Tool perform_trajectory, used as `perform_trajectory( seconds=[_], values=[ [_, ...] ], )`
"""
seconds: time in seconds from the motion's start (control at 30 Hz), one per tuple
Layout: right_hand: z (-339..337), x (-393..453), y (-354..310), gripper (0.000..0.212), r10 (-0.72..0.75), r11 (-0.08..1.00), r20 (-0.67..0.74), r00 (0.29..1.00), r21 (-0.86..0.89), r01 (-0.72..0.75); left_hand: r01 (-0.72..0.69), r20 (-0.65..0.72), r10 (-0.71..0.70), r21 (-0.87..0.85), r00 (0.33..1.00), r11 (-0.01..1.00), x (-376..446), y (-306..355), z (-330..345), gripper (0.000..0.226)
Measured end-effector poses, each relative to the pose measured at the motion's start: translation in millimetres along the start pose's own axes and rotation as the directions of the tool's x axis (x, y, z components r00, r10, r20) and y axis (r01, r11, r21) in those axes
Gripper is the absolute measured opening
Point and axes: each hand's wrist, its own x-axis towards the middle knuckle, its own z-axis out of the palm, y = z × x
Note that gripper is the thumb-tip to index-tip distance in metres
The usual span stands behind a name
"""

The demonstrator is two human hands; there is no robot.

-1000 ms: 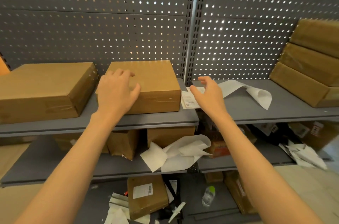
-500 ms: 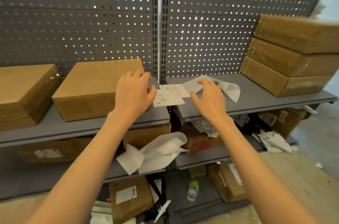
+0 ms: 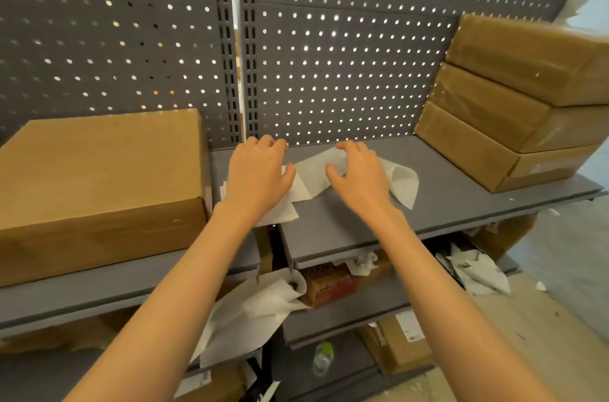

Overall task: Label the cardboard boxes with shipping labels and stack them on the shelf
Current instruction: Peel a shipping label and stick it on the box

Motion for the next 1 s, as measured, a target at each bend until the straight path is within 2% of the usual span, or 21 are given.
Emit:
perform_trajectory(
  seconds=[0.2, 0.4, 0.5, 0.63, 0.87, 1.0],
  values=[
    [28.0, 38.3, 11.2, 0.043, -0.034, 0.999, 0.123, 0.992, 0.007, 0.033, 0.057, 0.119, -0.061, 0.035, 0.991, 0.998, 26.4, -10.6, 38.4, 0.034],
    [49.7, 58.0, 22.0, 0.043, -0.101, 0.977, 0.164, 0.981, -0.172, 0.129, 0.096, 0.19, -0.103, 0.05, 0.976, 0.994, 40.3, -21.3, 58.2, 0.034],
    [57.3, 65.6, 22.3, 0.051, -0.123, 0.965, 0.261, 0.957, -0.195, 0.177, 0.113, 0.241, -0.121, 0.046, 0.963, 0.992, 44.2, -20.3, 64.6, 0.035],
    [67.1, 71.8, 25.1, 0.057, -0.091, 0.972, 0.377, 0.922, -0.169, 0.165, 0.149, 0.288, -0.164, 0.075, 0.943, 0.986, 44.7, -22.9, 68.3, 0.037],
    [73.7, 75.5, 29.8, 0.04, -0.133, 0.987, 0.305, 0.943, -0.044, 0.153, 0.181, 0.293, -0.2, 0.092, 0.935, 0.979, 43.9, -24.6, 67.7, 0.038],
    [71.4, 77.6, 28.5, 0.028, -0.167, 0.985, 0.215, 0.962, 0.084, 0.152, 0.192, 0.234, -0.201, 0.063, 0.951, 0.979, 46.1, -22.4, 66.3, 0.038]
  ],
)
